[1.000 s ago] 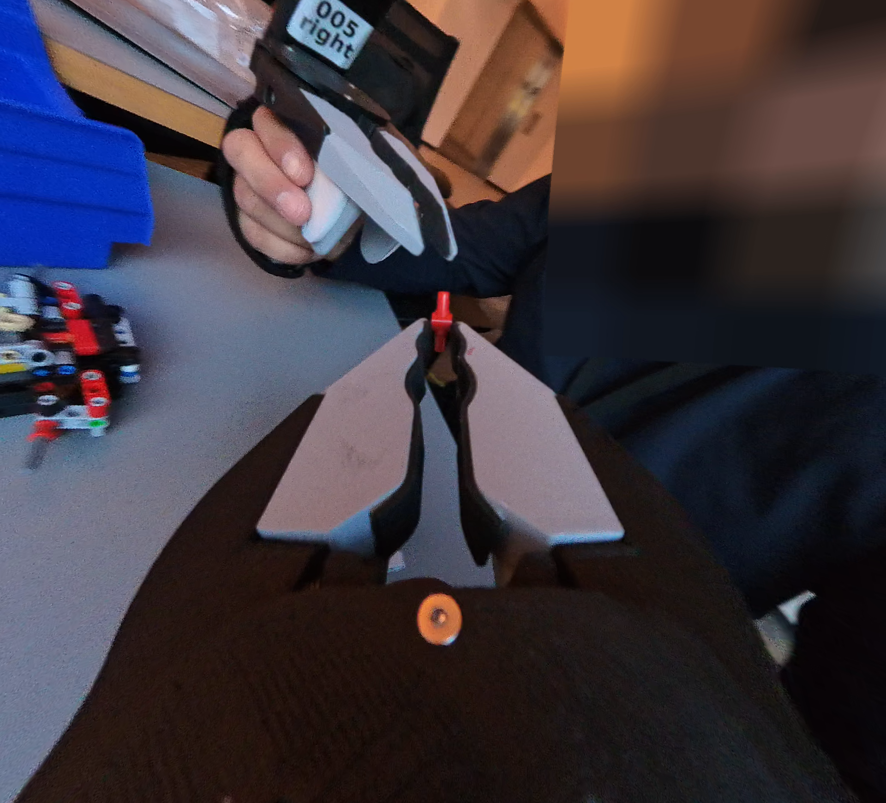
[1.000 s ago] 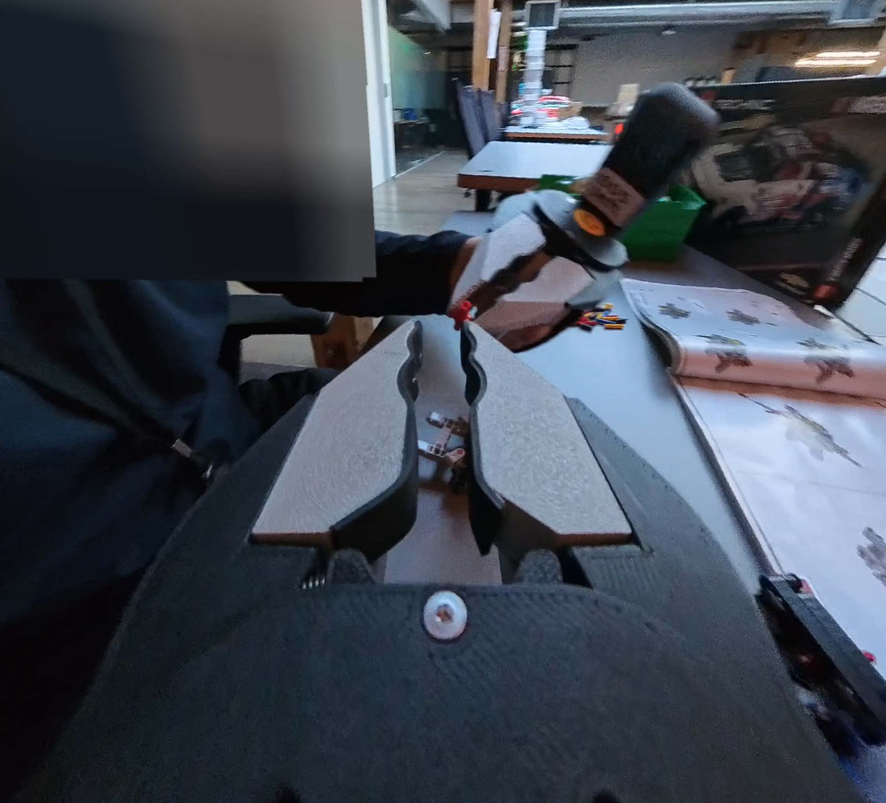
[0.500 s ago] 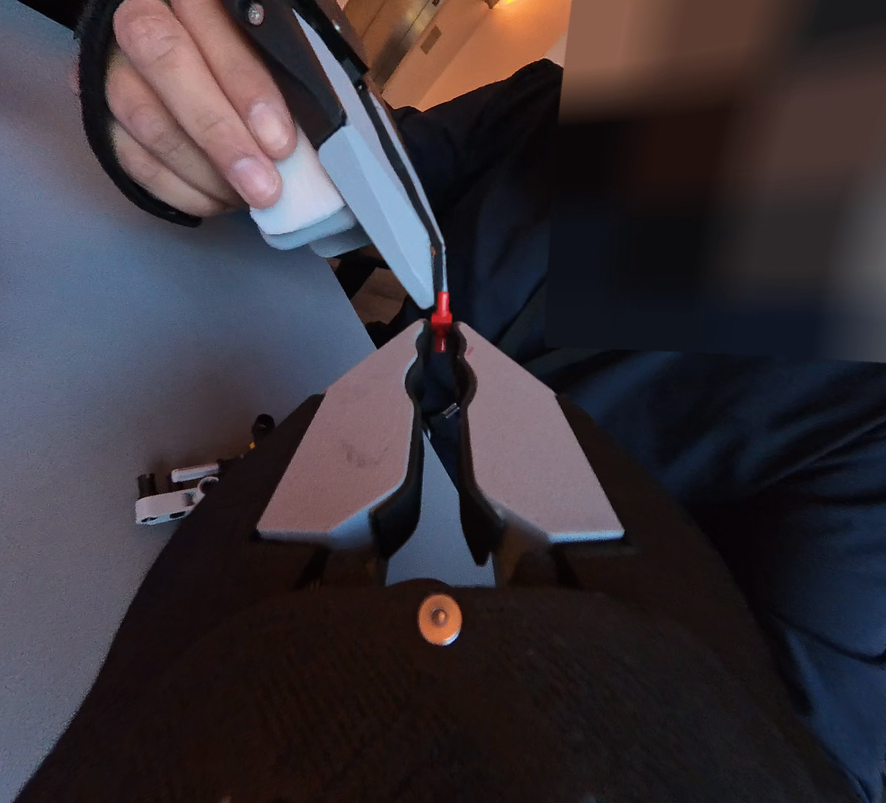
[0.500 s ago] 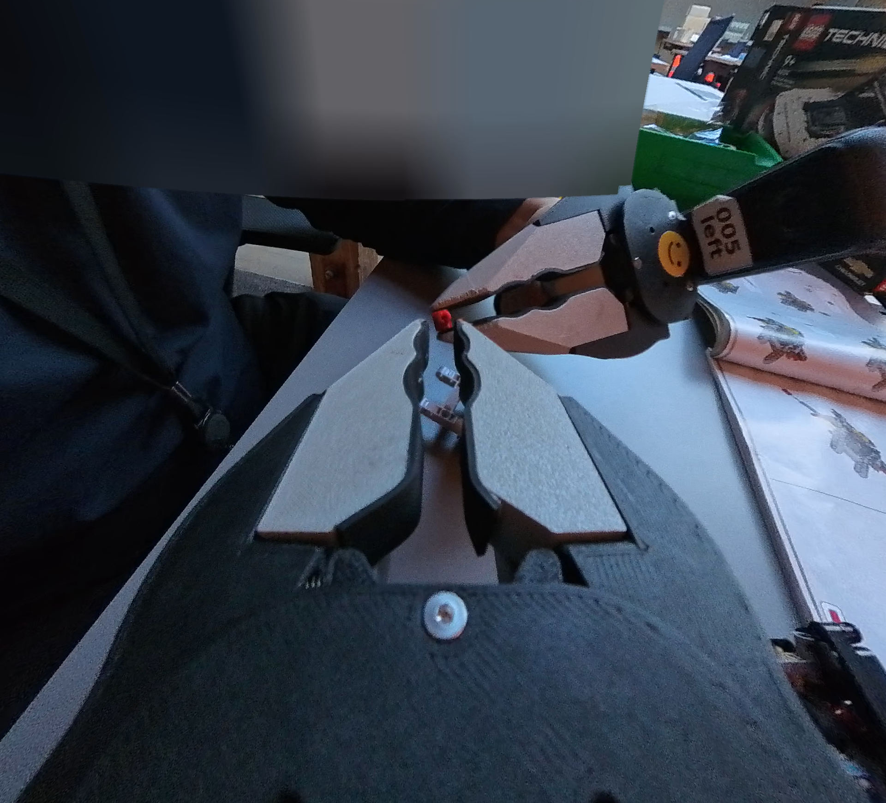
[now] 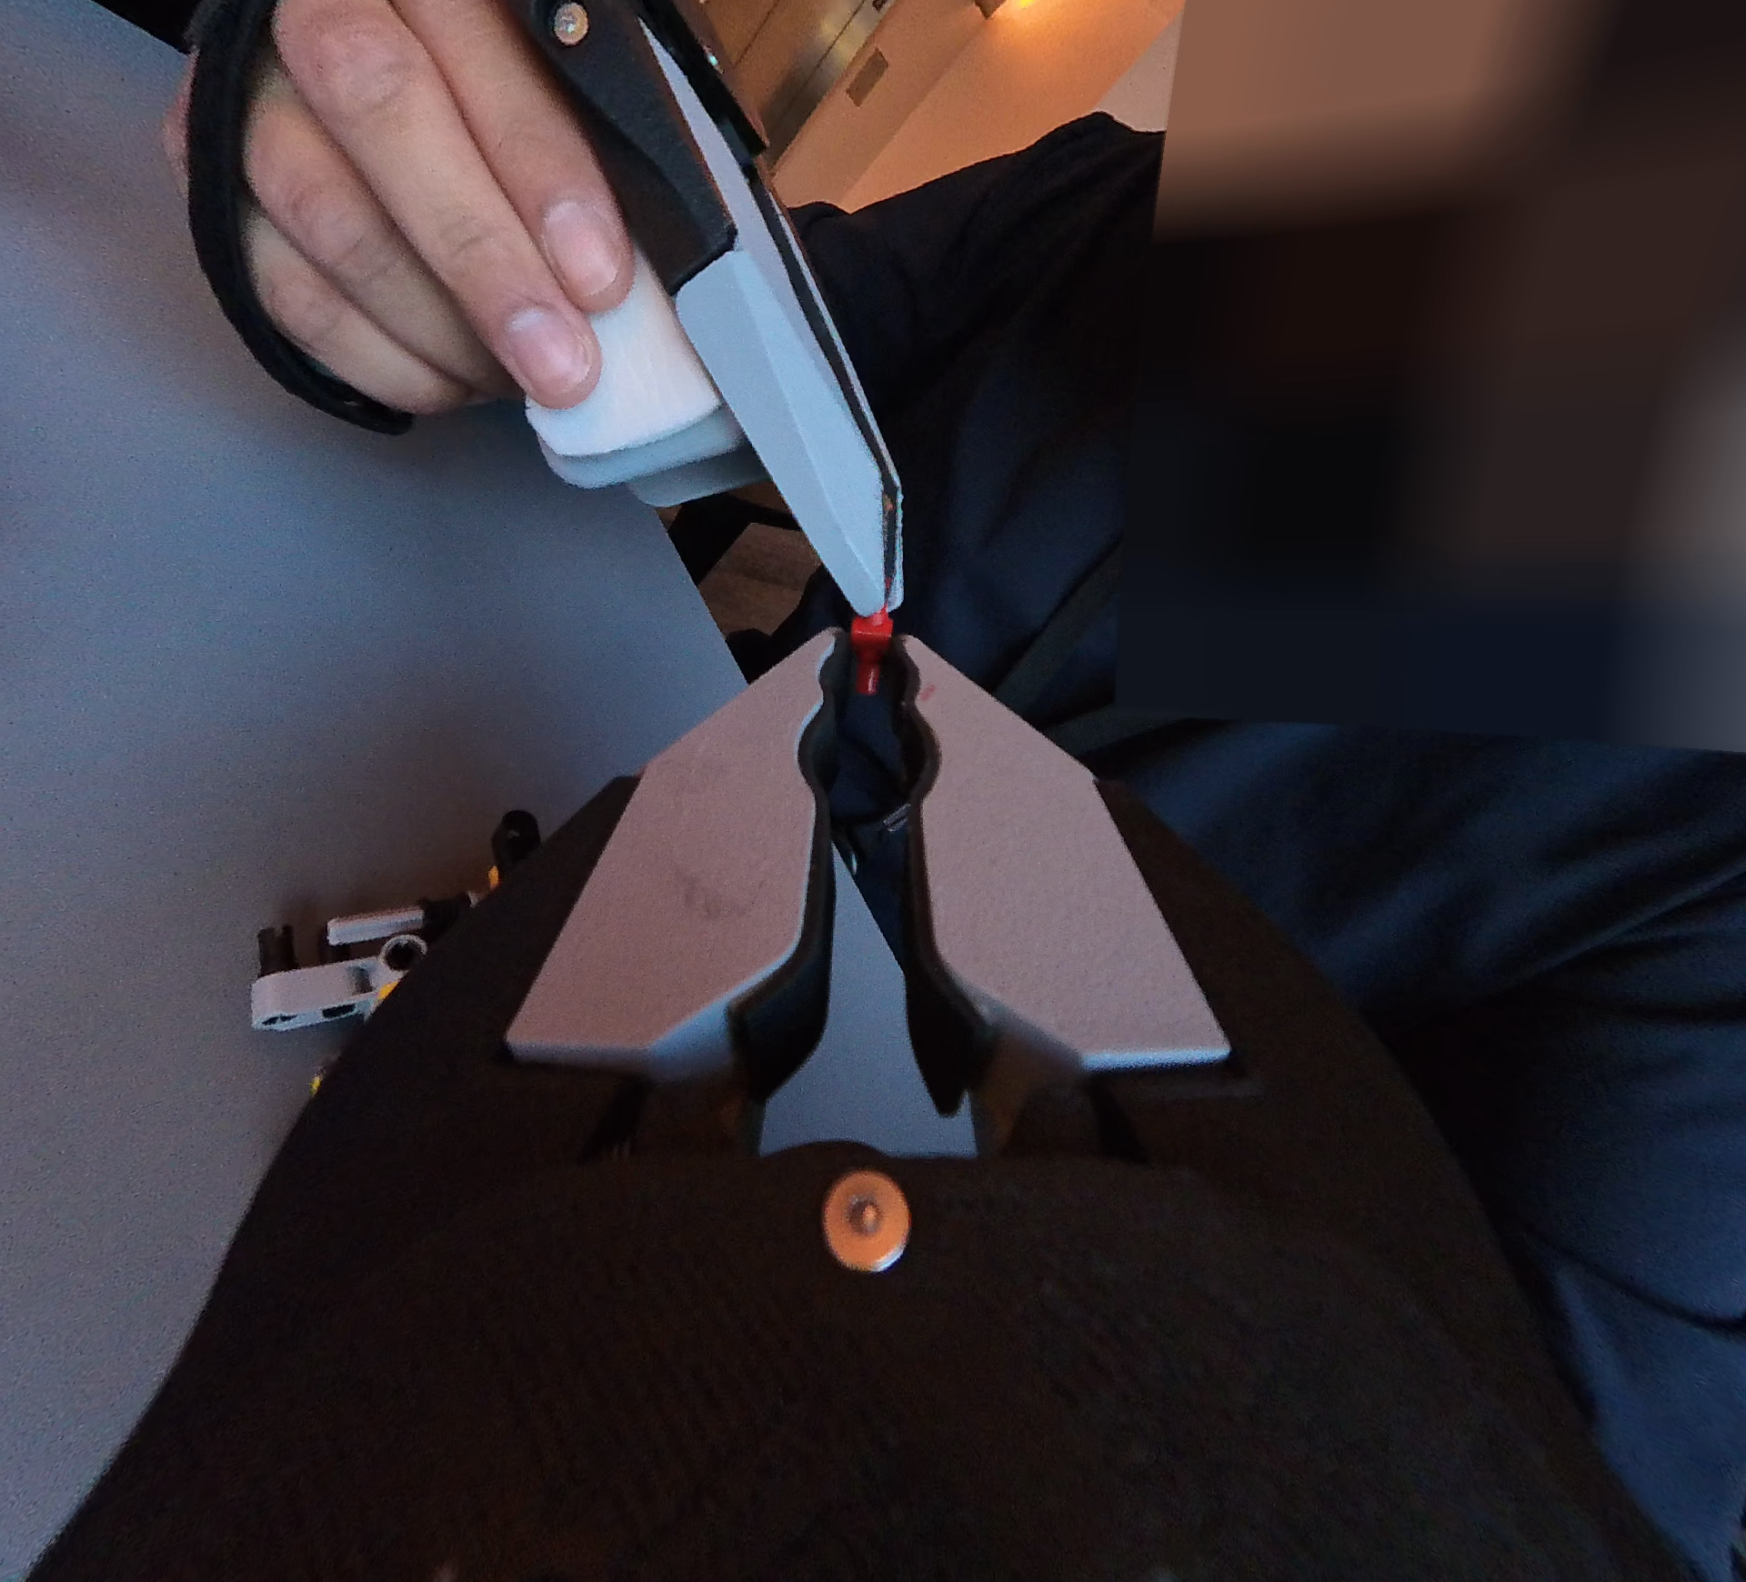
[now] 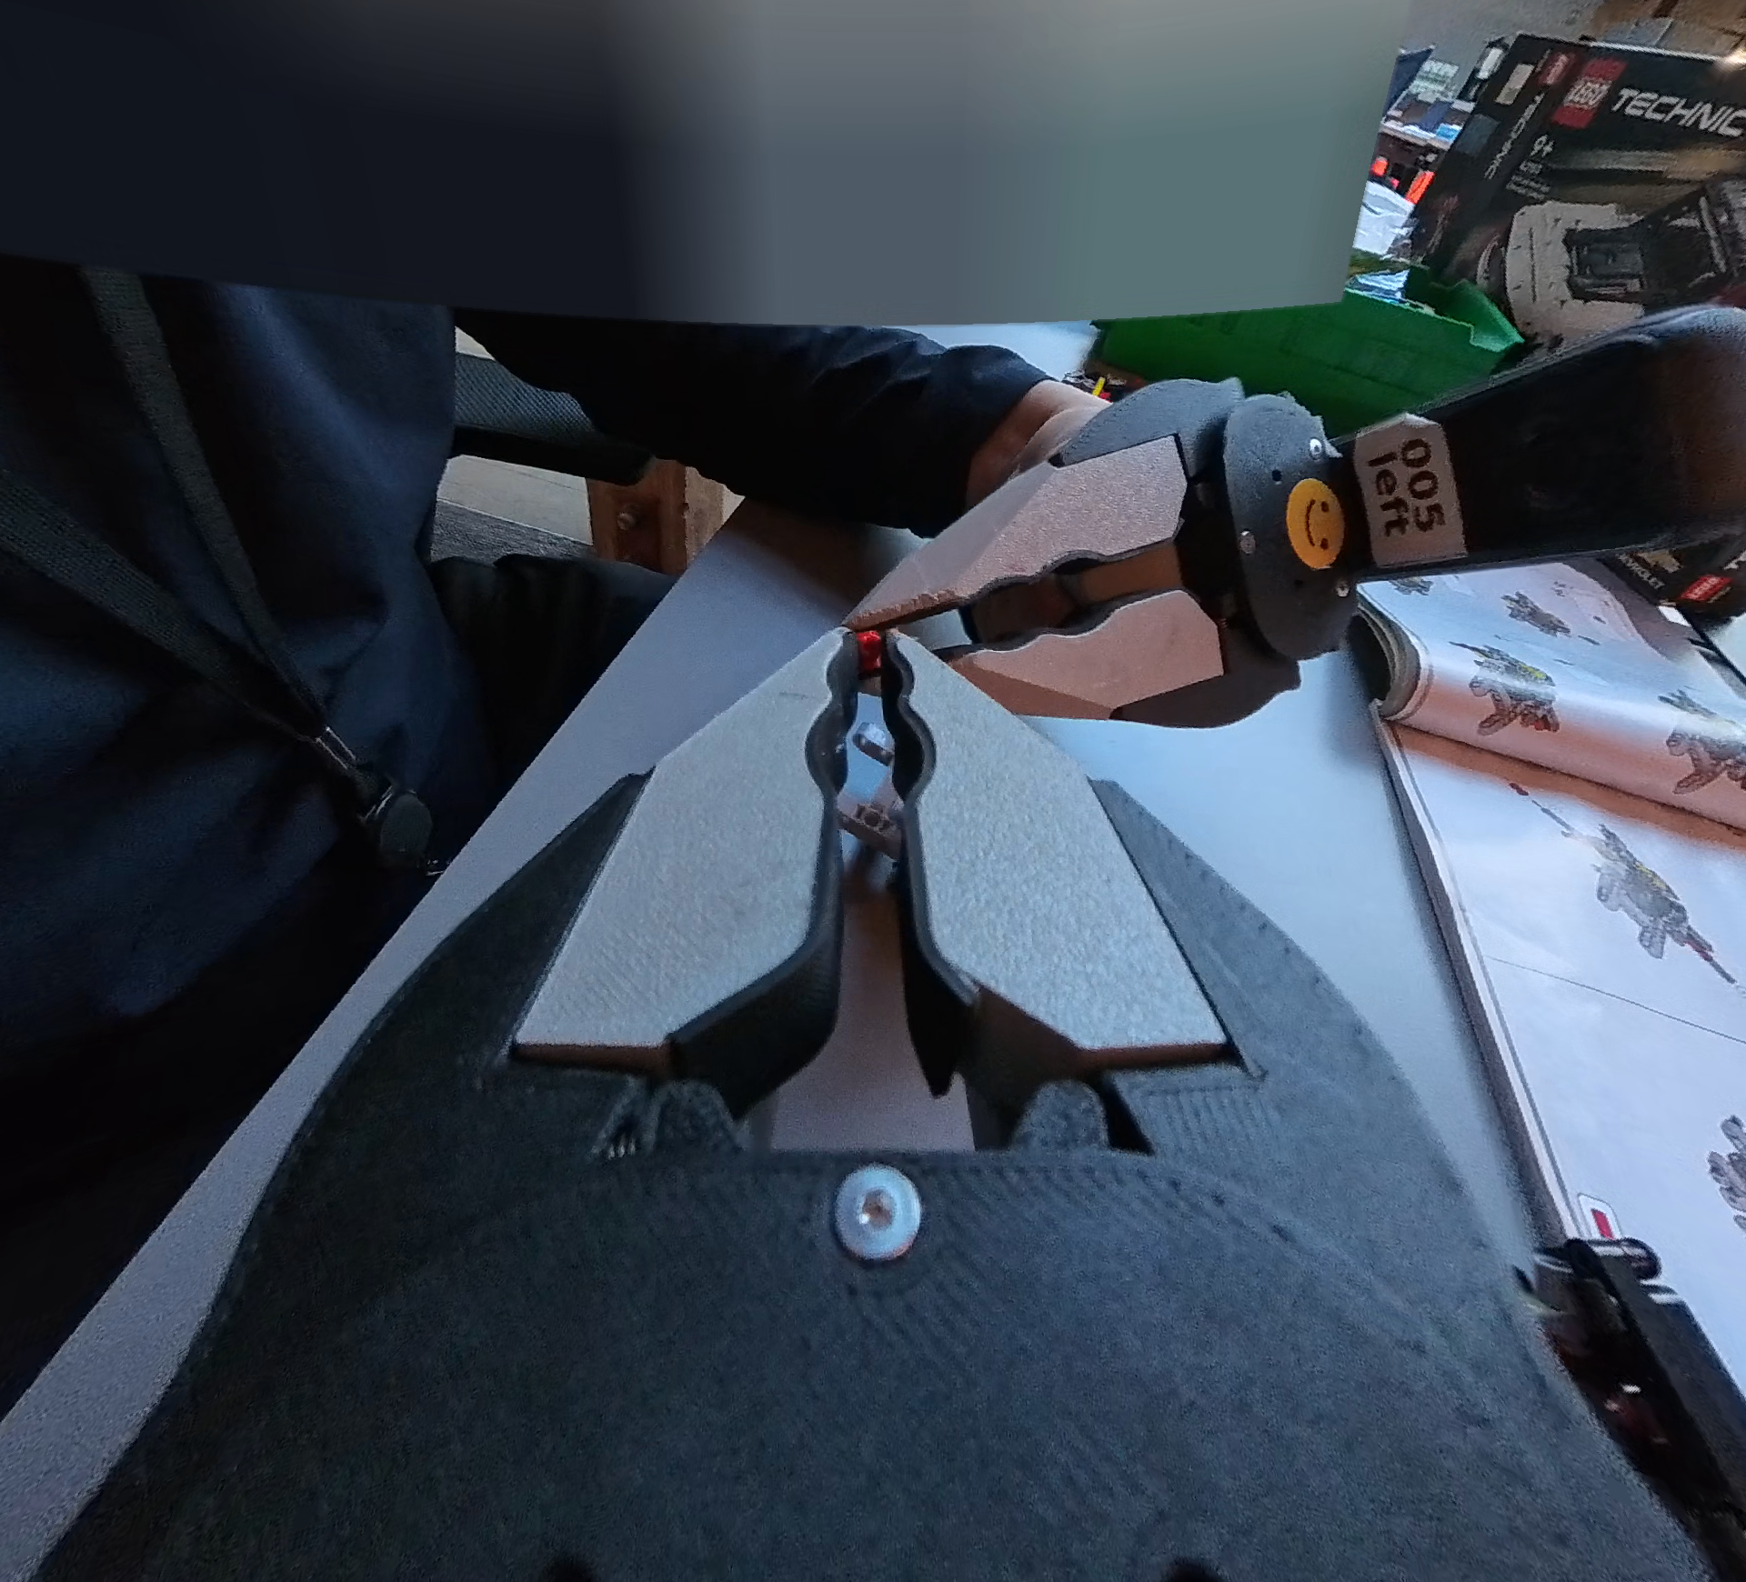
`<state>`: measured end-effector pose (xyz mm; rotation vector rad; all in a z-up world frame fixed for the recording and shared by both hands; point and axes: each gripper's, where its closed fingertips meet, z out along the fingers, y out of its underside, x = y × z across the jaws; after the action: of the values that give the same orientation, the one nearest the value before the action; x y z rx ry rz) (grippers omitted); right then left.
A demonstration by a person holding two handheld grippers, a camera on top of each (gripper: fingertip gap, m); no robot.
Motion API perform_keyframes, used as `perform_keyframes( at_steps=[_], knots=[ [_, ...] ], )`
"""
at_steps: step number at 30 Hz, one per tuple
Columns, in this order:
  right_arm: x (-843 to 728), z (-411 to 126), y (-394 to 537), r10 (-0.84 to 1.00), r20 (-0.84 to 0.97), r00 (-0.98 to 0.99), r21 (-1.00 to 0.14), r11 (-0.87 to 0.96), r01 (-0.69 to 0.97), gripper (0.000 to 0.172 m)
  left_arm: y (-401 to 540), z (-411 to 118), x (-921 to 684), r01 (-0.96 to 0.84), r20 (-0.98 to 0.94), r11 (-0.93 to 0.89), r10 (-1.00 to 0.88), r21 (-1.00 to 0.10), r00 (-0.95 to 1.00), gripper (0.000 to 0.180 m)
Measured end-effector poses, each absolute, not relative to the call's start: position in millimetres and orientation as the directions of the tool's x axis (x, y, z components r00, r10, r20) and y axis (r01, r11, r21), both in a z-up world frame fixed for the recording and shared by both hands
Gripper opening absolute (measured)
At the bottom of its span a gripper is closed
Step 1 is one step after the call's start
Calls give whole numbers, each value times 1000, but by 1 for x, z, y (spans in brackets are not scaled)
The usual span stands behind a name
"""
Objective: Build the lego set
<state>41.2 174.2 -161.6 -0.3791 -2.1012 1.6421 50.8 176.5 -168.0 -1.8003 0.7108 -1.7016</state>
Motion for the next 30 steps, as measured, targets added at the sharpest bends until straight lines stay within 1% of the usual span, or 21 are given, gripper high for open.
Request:
perform_keyframes(
  at_steps=[3,4,5,6,7,9,11,12,13,14,15,19,26,27,30],
  knots=[
    [35,-163,181,516,170,-839,-964,265,-32,1,187,-170,42,28,707,-710,-695,-704,131,5],
    [30,-164,186,545,151,-825,-966,260,-5,1,192,-173,36,38,698,-706,-690,-708,191,5],
    [25,-166,192,575,125,-809,-967,252,29,1,198,-176,30,40,678,-695,-685,-718,266,12],
    [20,-168,197,600,96,-794,-970,236,61,1,204,-182,22,26,637,-676,-680,-737,363,24],
    [16,-170,201,624,63,-779,-972,215,94,1,210,-188,16,-1,572,-644,-680,-765,459,31],
    [6,-174,209,670,-3,-742,-972,172,160,1,217,-191,13,-70,436,-565,-704,-822,561,32],
    [-1,-179,217,710,-28,-704,-968,156,196,1,224,-188,15,-102,346,-505,-711,-857,612,30],
    [-4,-180,221,728,-24,-685,-967,157,200,1,226,-187,16,-124,305,-480,-714,-868,631,26],
    [-5,-180,223,738,-19,-675,-968,156,198,0,230,-189,15,-156,252,-458,-706,-875,661,21],
    [-4,-179,224,739,-21,-674,-969,150,194,0,233,-191,13,-195,188,-433,-695,-880,694,10],
    [-4,-178,224,739,-24,-673,-971,142,191,0,235,-193,11,-236,124,-406,-685,-883,718,5],
    [-4,-178,226,749,18,-663,-971,172,168,1,238,-194,9,-360,-52,-335,-665,-871,745,5],
    [4,-176,224,718,67,-693,-972,203,116,2,237,-192,16,-374,-86,-291,-678,-881,730,4],
    [6,-176,223,710,83,-699,-971,216,105,7,236,-192,16,-382,-98,-280,-682,-881,725,4],
    [8,-175,222,711,131,-690,-964,255,80,3,235,-187,18,-406,-158,-223,-679,-886,717,4]
  ],
)
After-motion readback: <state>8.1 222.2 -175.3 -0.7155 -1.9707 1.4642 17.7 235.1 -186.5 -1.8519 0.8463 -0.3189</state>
